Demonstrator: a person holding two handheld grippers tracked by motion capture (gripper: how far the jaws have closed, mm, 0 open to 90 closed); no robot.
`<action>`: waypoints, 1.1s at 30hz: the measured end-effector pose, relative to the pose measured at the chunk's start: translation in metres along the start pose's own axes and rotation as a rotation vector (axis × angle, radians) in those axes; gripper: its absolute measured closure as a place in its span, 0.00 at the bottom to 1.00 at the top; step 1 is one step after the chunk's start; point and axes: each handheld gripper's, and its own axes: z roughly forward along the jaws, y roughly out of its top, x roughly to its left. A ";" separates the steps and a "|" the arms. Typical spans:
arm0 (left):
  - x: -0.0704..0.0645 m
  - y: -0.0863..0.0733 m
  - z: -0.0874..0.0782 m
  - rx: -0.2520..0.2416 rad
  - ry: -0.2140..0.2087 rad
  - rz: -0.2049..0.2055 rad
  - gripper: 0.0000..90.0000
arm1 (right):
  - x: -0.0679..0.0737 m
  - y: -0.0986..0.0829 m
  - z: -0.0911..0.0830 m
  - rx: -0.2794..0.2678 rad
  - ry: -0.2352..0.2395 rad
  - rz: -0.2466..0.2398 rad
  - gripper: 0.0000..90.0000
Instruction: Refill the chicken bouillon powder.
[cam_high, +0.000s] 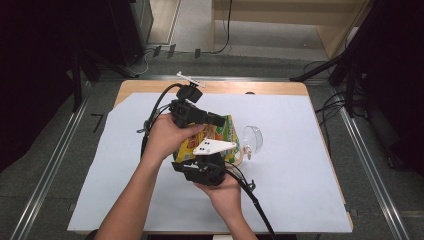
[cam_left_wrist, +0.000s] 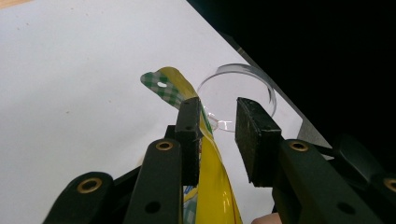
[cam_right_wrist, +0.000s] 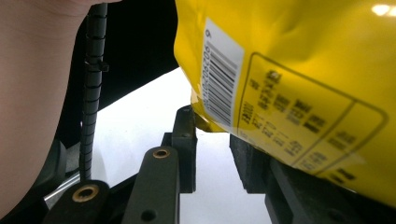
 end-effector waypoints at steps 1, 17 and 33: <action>0.000 0.000 0.000 0.001 0.002 0.002 0.79 | 0.000 0.000 0.000 -0.001 -0.001 0.000 0.81; -0.003 0.000 -0.002 -0.005 0.008 0.001 0.79 | 0.000 0.000 0.002 -0.006 0.000 0.007 0.81; -0.006 0.000 -0.007 -0.013 0.008 0.003 0.79 | 0.000 0.003 0.004 -0.002 0.004 0.015 0.81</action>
